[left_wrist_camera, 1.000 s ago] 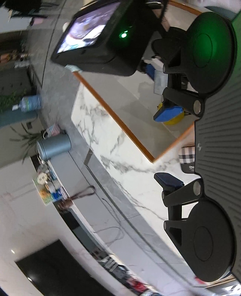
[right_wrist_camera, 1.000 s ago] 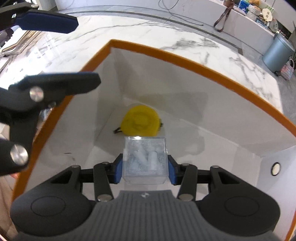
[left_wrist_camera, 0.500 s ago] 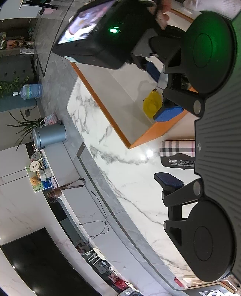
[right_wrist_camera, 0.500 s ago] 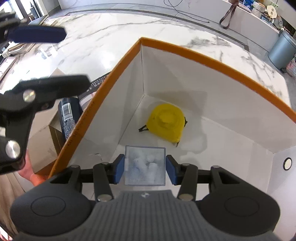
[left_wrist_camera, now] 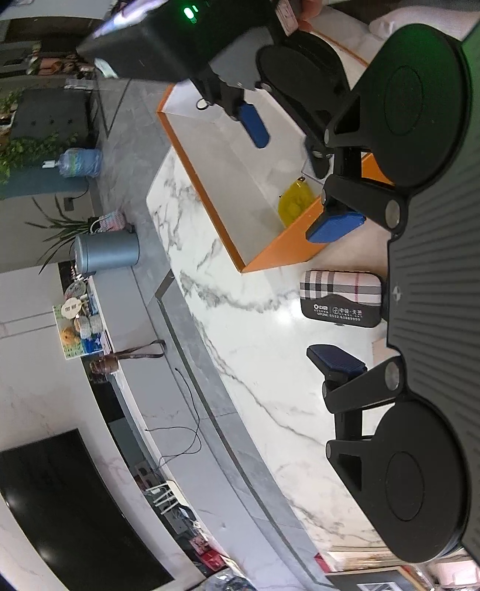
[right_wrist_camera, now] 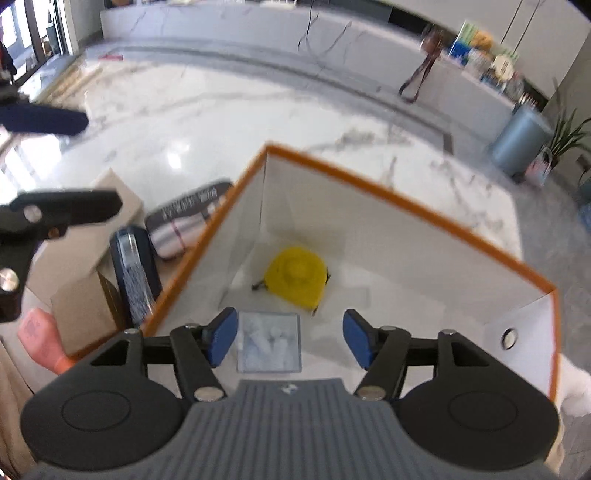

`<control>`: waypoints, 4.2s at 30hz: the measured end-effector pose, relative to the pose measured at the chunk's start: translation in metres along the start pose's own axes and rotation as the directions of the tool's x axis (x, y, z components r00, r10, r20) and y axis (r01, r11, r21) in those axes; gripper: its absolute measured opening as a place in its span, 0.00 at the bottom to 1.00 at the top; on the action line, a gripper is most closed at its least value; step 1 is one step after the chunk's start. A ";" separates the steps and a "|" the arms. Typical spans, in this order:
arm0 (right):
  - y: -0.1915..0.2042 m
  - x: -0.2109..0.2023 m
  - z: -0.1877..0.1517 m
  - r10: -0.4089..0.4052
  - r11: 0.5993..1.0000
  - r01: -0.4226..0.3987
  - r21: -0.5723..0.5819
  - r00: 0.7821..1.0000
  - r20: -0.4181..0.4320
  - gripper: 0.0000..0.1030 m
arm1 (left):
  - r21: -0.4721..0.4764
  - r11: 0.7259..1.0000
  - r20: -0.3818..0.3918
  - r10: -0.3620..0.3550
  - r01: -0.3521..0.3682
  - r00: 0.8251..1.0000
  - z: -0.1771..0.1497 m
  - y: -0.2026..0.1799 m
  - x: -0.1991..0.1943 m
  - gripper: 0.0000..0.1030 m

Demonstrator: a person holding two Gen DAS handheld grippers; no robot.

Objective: Organize rigid objects
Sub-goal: 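Lower the clear cube into the box and open the right tool, then grasp the tall pink bottle with the right tool while the left tool grasps the pink pump bottle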

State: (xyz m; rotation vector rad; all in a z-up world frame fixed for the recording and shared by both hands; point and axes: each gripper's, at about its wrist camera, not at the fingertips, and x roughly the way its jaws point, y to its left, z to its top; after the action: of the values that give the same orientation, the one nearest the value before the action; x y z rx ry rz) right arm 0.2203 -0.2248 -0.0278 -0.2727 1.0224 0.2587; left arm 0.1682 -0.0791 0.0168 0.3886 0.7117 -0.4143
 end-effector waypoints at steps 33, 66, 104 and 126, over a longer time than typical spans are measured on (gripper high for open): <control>0.087 -0.061 -0.110 0.167 0.940 -0.203 0.273 0.974 0.150 0.56 | -0.563 0.825 -0.235 -0.117 -0.038 0.965 -0.134 0.036 -0.027 0.71; 0.110 -0.011 -0.112 0.388 0.880 -0.383 0.282 0.921 0.038 0.56 | -0.658 0.740 -0.324 -0.113 -0.138 0.939 -0.145 0.030 0.000 0.73; 0.110 0.011 -0.092 0.248 0.934 -0.246 0.257 0.968 0.026 0.64 | -0.500 0.832 -0.420 0.009 -0.240 0.907 -0.149 0.033 0.024 0.60; 0.116 -0.013 -0.096 0.259 0.948 -0.270 0.169 0.962 0.084 0.54 | -0.529 0.832 -0.284 0.009 -0.165 0.959 -0.140 0.026 -0.008 0.48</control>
State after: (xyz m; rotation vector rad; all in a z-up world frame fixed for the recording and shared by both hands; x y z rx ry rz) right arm 0.0980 -0.1498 -0.0753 0.0371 1.0139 0.4128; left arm 0.0996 0.0114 -0.0696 -0.0752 1.0394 -0.0515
